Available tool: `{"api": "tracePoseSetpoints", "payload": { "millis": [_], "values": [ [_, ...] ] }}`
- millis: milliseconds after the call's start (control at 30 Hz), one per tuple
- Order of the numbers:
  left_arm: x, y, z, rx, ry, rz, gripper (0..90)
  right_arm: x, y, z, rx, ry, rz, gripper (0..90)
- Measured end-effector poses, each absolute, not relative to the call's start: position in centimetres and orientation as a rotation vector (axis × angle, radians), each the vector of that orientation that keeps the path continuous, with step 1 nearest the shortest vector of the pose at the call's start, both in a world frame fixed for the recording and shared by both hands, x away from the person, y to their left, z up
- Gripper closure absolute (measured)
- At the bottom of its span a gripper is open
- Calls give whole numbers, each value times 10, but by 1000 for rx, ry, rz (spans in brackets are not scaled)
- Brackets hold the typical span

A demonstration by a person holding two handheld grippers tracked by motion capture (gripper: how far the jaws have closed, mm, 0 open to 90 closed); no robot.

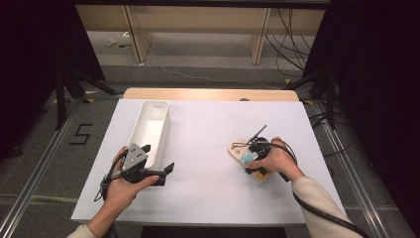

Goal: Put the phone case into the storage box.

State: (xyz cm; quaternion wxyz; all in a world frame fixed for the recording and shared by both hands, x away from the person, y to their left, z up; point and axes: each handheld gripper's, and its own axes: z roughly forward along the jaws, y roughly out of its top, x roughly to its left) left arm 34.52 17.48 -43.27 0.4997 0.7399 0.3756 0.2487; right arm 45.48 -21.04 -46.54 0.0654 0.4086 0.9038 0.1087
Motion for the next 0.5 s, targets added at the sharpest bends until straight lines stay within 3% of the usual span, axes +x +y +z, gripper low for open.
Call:
{"api": "tracePoseSetpoints", "payload": {
  "millis": [500],
  "values": [
    [345, 175, -433, 1790, 908, 602, 3, 453, -210, -464, 1274, 2708, 329, 120]
  ]
}}
